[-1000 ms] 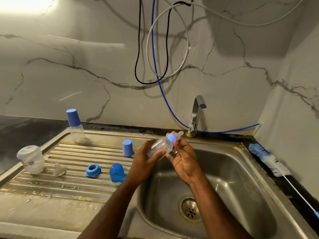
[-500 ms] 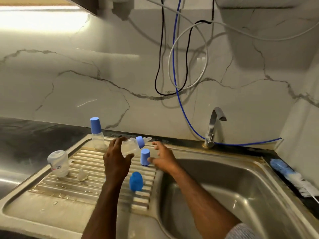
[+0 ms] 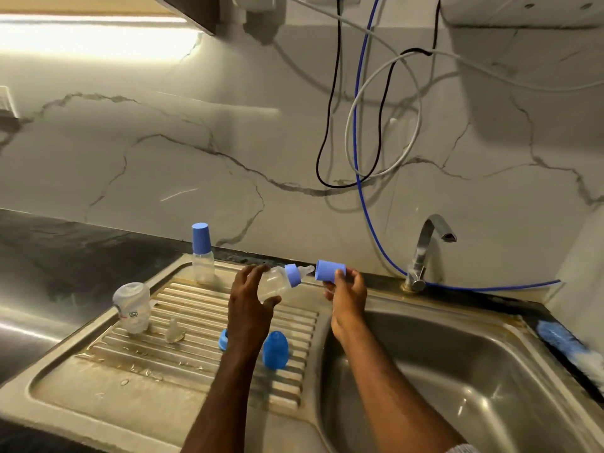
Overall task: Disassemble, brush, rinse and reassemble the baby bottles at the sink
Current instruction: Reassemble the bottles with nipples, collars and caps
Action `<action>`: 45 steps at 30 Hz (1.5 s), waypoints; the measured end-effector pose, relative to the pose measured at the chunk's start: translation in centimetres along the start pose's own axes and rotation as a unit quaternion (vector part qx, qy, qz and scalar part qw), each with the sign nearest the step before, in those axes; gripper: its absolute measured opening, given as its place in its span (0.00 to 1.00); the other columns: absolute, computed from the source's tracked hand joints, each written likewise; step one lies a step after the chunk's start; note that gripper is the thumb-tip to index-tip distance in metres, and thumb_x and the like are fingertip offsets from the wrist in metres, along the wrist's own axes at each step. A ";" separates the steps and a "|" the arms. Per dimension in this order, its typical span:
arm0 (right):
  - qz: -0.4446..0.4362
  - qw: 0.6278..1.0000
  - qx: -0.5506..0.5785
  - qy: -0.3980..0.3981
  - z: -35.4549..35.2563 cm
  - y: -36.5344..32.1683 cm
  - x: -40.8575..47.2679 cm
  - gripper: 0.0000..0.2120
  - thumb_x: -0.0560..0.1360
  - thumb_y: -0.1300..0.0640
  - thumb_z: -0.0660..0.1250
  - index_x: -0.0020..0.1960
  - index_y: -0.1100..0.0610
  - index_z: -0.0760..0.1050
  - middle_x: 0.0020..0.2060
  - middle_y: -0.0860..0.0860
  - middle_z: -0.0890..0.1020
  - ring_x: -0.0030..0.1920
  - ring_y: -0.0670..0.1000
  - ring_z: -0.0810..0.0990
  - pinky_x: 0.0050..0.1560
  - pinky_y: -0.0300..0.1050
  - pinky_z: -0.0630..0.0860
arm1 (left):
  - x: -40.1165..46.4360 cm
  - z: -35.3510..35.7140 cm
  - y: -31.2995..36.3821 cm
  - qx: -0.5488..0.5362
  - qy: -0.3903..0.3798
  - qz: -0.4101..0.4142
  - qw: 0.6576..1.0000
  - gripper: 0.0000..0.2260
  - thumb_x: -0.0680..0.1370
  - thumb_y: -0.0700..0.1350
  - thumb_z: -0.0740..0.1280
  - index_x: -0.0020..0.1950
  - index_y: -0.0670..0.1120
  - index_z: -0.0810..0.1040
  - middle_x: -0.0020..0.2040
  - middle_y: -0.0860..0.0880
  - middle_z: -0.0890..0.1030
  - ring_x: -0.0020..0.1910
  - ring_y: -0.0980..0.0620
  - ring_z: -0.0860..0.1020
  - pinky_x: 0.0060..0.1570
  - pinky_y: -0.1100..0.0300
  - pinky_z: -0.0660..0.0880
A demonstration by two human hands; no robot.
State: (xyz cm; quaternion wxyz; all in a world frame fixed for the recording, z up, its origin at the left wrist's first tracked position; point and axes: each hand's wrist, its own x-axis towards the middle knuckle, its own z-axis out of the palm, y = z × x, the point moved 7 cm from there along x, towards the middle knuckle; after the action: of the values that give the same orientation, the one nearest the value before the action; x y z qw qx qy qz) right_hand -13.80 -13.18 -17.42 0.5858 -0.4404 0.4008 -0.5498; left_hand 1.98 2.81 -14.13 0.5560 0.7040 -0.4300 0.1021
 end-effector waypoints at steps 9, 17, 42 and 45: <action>-0.064 0.985 -0.034 -0.157 1.8 -1.6 -1.6 0.16 0.77 0.56 0.71 0.64 0.53 0.76 0.58 0.54 0.82 0.54 0.51 0.85 0.49 0.44 0.83 | -0.5 0.6 0.0 0.005 -0.023 -0.023 0.999 0.32 0.66 0.39 0.82 0.68 0.45 0.77 0.62 0.44 0.79 0.59 0.46 0.78 0.57 0.58 0.73; -0.058 0.974 0.003 -0.217 4.7 -2.8 -2.6 0.25 0.73 0.65 0.75 0.64 0.47 0.73 0.58 0.57 0.81 0.56 0.56 0.84 0.53 0.56 0.84 | -0.3 0.5 -0.1 -0.009 0.004 -0.013 1.000 0.31 0.65 0.43 0.83 0.66 0.42 0.79 0.58 0.43 0.82 0.54 0.46 0.80 0.53 0.56 0.74; -0.211 0.887 -0.343 -0.229 17.2 -1.5 0.7 0.30 0.71 0.63 0.76 0.69 0.52 0.70 0.63 0.55 0.79 0.58 0.56 0.80 0.58 0.57 0.80 | 5.3 -2.6 -6.5 0.246 -0.324 0.037 0.913 0.20 0.81 0.55 0.67 0.71 0.50 0.74 0.67 0.49 0.77 0.66 0.50 0.74 0.62 0.57 0.72; -0.188 0.885 -0.356 -0.231 18.1 -0.3 1.5 0.30 0.72 0.62 0.76 0.70 0.52 0.69 0.63 0.55 0.78 0.60 0.56 0.79 0.59 0.56 0.78 | 5.8 -2.6 -7.4 0.247 -0.324 0.032 0.913 0.18 0.81 0.54 0.67 0.70 0.50 0.75 0.64 0.48 0.79 0.63 0.51 0.75 0.61 0.57 0.74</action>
State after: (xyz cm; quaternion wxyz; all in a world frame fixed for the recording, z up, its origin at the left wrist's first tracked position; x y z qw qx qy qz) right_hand 3.49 -13.35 -11.81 0.3507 -0.8015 0.3324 -0.3524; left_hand 11.75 2.31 -14.71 0.1913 0.7989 -0.5701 -0.0109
